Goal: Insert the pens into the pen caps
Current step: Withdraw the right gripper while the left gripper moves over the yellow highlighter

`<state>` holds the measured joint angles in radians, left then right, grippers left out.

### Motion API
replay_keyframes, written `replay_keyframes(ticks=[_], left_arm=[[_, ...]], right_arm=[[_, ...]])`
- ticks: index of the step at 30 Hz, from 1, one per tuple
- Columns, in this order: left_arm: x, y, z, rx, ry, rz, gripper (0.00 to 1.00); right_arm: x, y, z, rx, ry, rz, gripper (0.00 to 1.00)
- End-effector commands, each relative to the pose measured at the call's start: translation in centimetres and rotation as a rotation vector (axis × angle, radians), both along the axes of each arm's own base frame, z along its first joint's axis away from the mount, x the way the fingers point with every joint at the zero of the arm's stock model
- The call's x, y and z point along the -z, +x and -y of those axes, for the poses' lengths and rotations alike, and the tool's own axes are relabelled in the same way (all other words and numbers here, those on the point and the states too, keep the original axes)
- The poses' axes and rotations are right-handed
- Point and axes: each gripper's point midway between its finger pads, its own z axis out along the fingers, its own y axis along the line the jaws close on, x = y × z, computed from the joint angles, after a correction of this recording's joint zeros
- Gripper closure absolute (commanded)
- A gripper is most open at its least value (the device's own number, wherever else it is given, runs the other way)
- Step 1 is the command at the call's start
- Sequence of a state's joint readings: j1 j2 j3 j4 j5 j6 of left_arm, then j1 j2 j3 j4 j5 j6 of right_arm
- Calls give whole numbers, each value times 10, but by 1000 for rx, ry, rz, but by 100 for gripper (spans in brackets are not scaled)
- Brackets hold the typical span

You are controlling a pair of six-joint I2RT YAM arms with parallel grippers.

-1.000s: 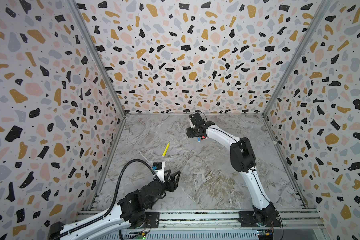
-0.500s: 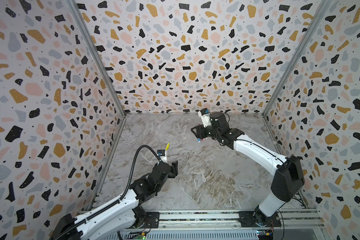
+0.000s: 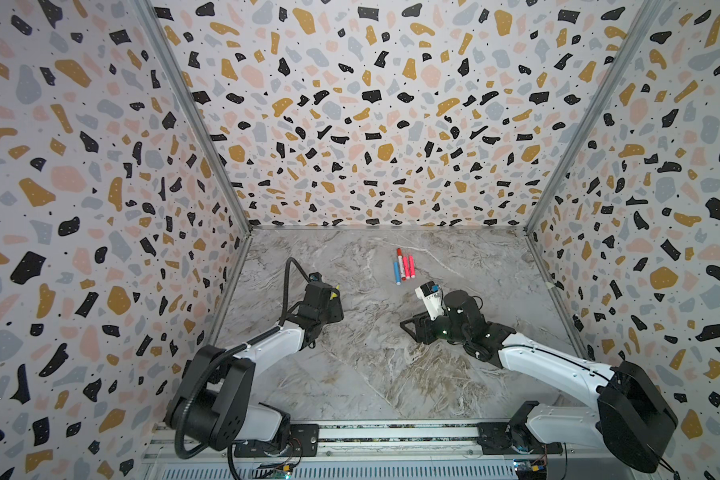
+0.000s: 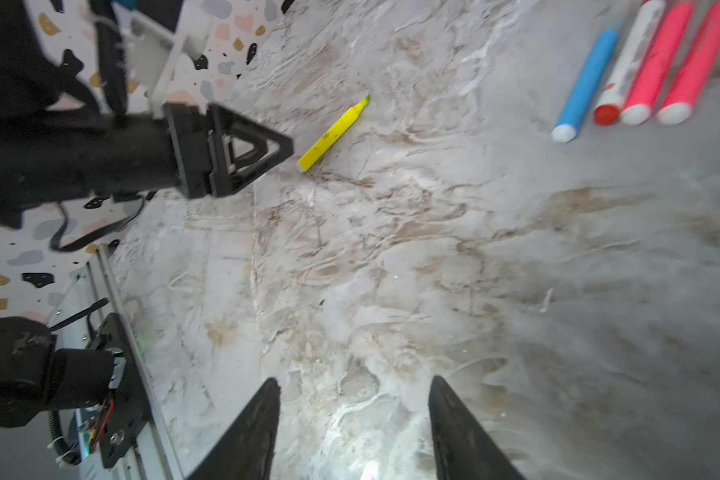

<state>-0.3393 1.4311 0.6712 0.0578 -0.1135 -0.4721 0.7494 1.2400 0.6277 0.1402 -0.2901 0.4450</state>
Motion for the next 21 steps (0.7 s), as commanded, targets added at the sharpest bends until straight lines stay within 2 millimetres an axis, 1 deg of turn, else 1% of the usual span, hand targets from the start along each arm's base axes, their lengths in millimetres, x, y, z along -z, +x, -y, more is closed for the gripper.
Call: replay_keyframes(ticks=[1, 3, 6, 11, 14, 17, 20, 21], left_arm=[[-11, 22, 4, 41, 11, 37, 35], [-5, 30, 2, 41, 32, 15, 36], [3, 35, 1, 39, 53, -9, 39], [19, 40, 0, 41, 79, -51, 43], [24, 43, 0, 43, 84, -58, 45], [30, 44, 2, 50, 86, -75, 48], [38, 45, 5, 69, 83, -93, 49], [41, 45, 7, 77, 83, -102, 52]], right_arm=[[-13, -13, -10, -30, 76, 16, 42], [-10, -20, -8, -31, 78, 7, 42], [-11, -27, -3, -26, 99, 6, 42], [-14, -29, 6, 2, 107, 19, 42], [-14, -32, 9, 3, 108, 19, 42], [-11, -34, 12, 8, 107, 13, 42], [-6, -36, 14, 14, 97, 7, 42], [-6, -36, 15, 15, 96, 7, 42]])
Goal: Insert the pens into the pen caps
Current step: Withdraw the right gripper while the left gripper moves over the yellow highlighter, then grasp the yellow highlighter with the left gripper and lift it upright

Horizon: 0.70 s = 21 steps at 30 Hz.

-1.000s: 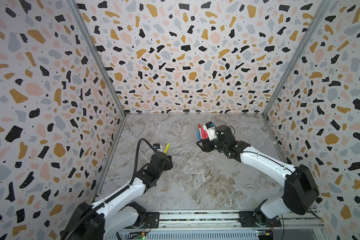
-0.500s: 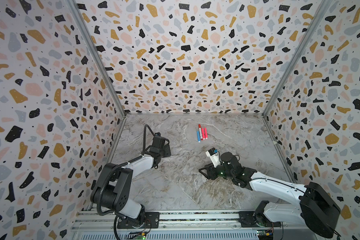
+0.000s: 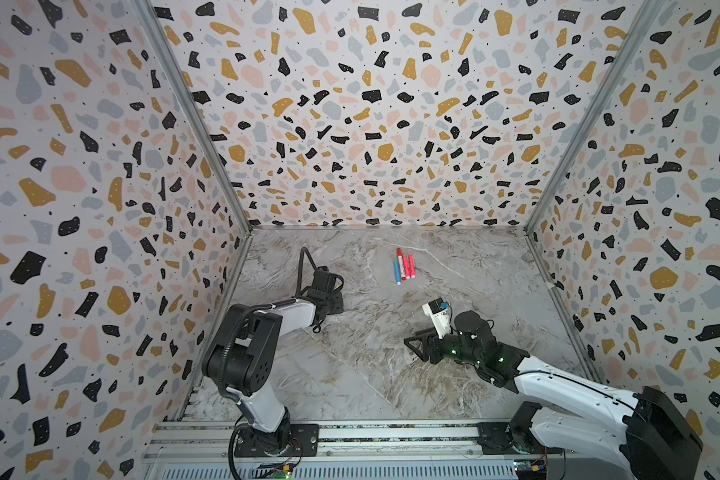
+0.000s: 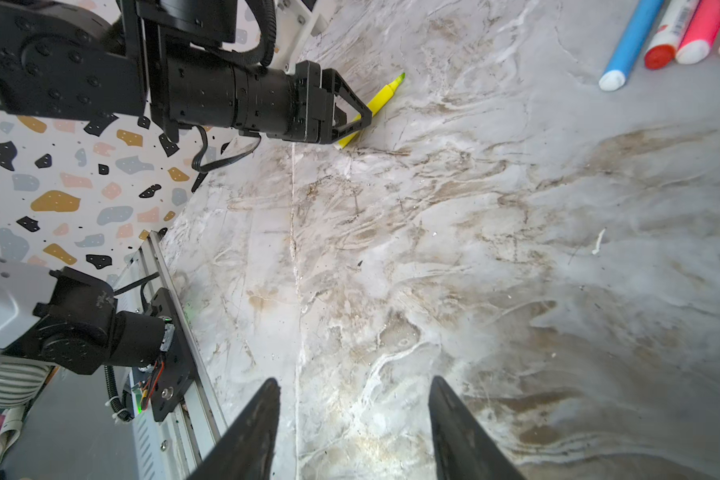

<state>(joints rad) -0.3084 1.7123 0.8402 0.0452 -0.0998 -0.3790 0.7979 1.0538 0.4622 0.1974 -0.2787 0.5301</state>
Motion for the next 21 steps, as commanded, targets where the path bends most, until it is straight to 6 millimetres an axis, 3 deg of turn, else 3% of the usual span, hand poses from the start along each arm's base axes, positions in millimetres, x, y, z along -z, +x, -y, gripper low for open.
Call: replay_keyframes(ticks=[1, 7, 14, 16, 21], left_arm=[[0, 8, 7, 37, -14, -4, 55], [17, -1, 17, 90, -4, -59, 68], [26, -24, 45, 199, 5, -76, 93], [15, -28, 57, 243, -57, -28, 95], [-48, -42, 89, 360, -297, 177, 94]], right_arm=[[-5, 0, 2, 16, 9, 12, 42], [-4, 4, 6, 45, 3, 13, 42], [-1, 10, 9, 85, -5, 1, 42], [-1, 11, 11, 91, 0, -4, 42], [-5, 9, 14, 82, 61, -11, 42]])
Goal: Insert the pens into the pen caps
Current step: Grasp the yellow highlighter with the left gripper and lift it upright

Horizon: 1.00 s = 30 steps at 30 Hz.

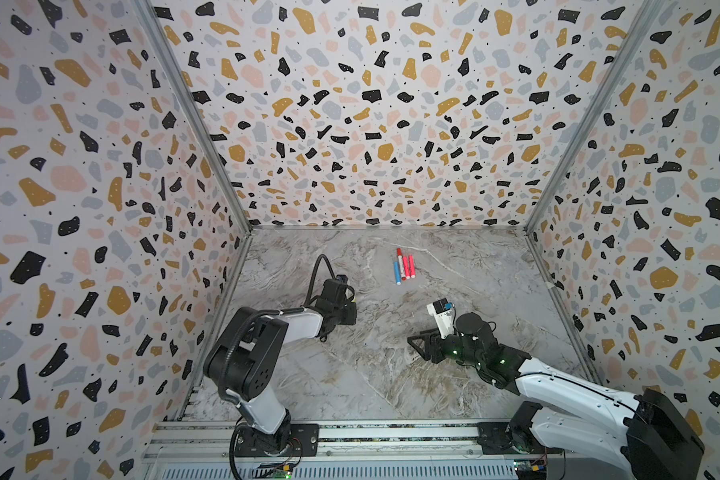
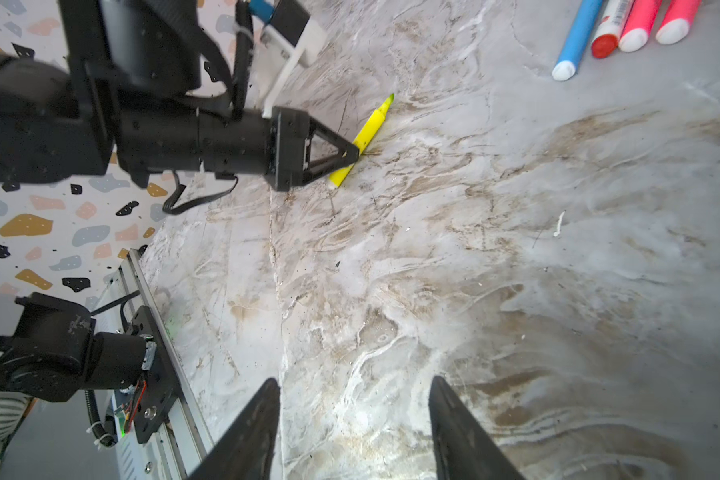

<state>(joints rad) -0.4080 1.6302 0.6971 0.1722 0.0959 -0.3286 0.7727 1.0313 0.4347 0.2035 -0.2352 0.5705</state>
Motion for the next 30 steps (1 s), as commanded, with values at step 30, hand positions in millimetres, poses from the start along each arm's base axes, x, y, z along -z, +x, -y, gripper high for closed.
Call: replay_keyframes(ticks=[30], left_arm=[[-135, -154, 128, 347, -645, 331, 89]], right_arm=[[-51, 7, -48, -173, 383, -26, 42]])
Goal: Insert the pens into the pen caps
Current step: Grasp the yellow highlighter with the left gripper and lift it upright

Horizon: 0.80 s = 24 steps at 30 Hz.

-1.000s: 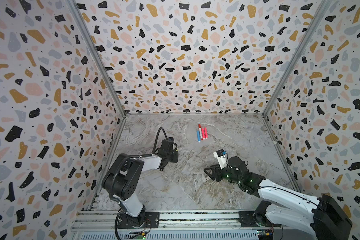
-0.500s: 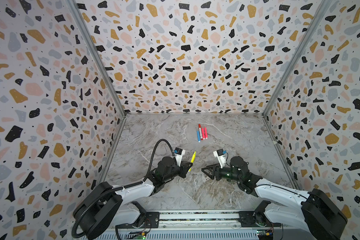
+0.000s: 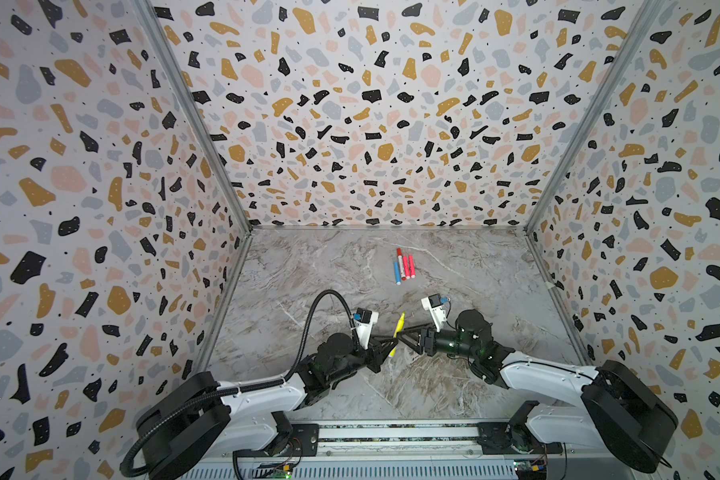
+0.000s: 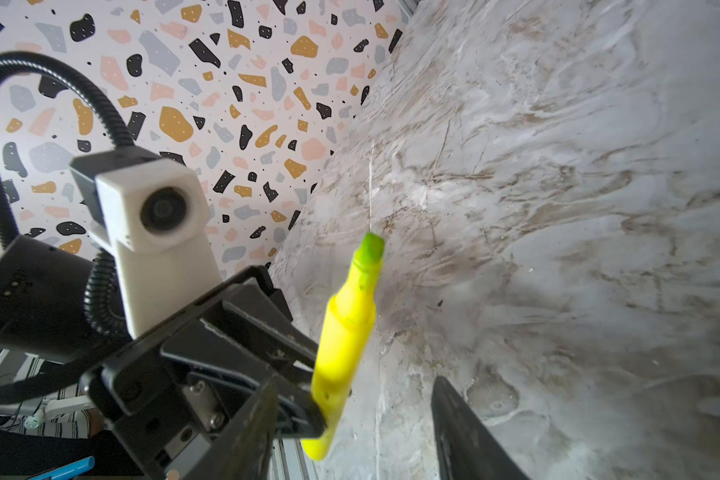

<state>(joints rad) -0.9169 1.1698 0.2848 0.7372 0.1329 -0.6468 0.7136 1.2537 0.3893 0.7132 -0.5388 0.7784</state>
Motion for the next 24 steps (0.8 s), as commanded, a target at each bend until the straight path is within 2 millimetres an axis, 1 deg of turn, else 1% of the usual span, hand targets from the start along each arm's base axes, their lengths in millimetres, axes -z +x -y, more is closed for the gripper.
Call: replay_keyframes(ticks=[1, 5, 10, 12, 14, 17, 19, 24], left_arm=[[-19, -1, 2, -11, -70, 43, 89], [-22, -5, 4, 2, -76, 45, 89], [-21, -7, 5, 11, -72, 47, 89], [-21, -8, 5, 13, -73, 45, 88], [-20, -8, 5, 12, -71, 40, 85], [-16, -6, 5, 2, -53, 31, 71], [-15, -6, 6, 8, -48, 28, 65], [-14, -9, 12, 42, -42, 18, 64]], right_arm=[[-28, 5, -10, -14, 67, 51, 43], [-28, 5, -15, -31, 77, 41, 51], [-26, 2, -17, -40, 78, 36, 80], [-26, 2, -15, -36, 78, 41, 87], [-27, 2, -14, -28, 75, 47, 89], [-28, 1, -11, -20, 67, 56, 90], [-28, 1, -11, -20, 63, 60, 90], [-33, -2, -11, -30, 69, 71, 90]])
